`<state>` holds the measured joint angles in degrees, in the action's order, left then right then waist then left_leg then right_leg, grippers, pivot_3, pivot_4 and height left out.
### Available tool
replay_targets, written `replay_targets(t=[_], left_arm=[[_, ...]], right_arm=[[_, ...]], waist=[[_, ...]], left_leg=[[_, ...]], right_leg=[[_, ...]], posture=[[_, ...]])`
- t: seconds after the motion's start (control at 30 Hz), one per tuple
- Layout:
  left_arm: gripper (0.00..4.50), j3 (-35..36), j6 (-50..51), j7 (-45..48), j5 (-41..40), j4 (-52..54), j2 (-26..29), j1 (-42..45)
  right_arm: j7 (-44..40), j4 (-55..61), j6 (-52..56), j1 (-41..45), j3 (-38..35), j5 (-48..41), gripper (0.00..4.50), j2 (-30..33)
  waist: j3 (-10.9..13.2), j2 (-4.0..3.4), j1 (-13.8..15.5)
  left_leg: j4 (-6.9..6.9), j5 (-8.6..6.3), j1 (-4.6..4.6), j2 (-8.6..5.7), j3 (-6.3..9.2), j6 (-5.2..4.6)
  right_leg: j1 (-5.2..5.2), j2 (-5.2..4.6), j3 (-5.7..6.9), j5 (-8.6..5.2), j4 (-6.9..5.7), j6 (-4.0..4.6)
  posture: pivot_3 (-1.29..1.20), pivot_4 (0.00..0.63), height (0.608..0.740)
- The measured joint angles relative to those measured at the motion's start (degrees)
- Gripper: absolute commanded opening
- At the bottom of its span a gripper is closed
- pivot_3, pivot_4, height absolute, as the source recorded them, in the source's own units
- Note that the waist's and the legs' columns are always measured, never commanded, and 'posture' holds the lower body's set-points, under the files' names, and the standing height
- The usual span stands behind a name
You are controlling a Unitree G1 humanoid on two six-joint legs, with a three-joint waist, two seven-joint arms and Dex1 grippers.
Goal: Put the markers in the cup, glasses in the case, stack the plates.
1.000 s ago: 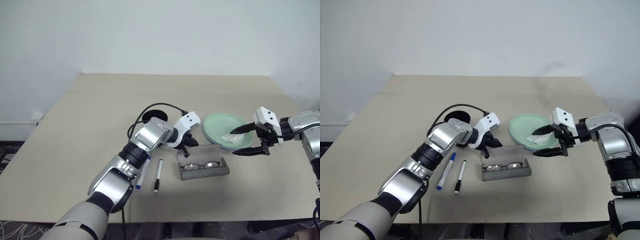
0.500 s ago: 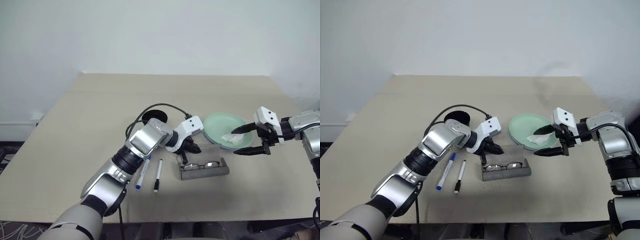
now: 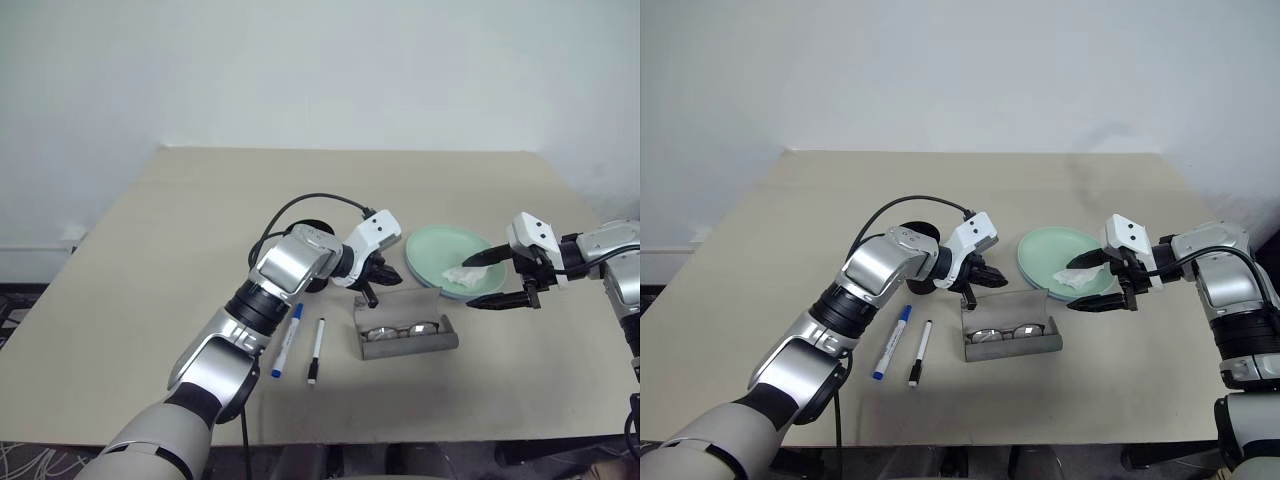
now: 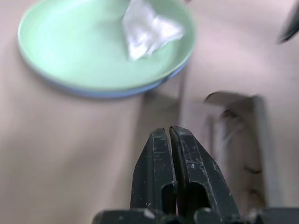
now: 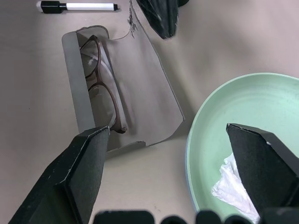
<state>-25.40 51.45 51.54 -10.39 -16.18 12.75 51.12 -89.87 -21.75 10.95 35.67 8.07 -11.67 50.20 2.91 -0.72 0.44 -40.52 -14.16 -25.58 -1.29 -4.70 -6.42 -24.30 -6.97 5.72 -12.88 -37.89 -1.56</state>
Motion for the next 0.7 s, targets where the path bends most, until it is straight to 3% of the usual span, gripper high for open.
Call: replay_targets(t=[0.3, 0.7], left_arm=[[0.03, -1.18, -2.84, -0.34, 1.99, -4.21, -0.68, -0.08], [0.03, -5.23, -0.61, 4.36, 1.72, 3.30, 2.29, -2.10]], right_arm=[[0.00, 0.02, 0.06, 0.04, 0.00, 0.00, 4.35, -0.16], [0.03, 0.14, 0.15, 0.04, 0.00, -0.01, 4.35, -0.18]], waist=[[0.00, 0.00, 0.03], [0.00, 0.00, -0.01]], left_leg=[[0.00, 0.00, -0.01, -0.02, 0.00, 0.00], [0.00, 0.00, 0.00, -0.01, 0.00, 0.00]], right_leg=[[0.00, -0.01, -0.01, 0.01, 0.01, 0.01], [0.00, -0.01, -0.02, 0.01, 0.00, 0.02]], posture=[[0.00, 0.000, 0.700], [0.00, 0.000, 0.700]])
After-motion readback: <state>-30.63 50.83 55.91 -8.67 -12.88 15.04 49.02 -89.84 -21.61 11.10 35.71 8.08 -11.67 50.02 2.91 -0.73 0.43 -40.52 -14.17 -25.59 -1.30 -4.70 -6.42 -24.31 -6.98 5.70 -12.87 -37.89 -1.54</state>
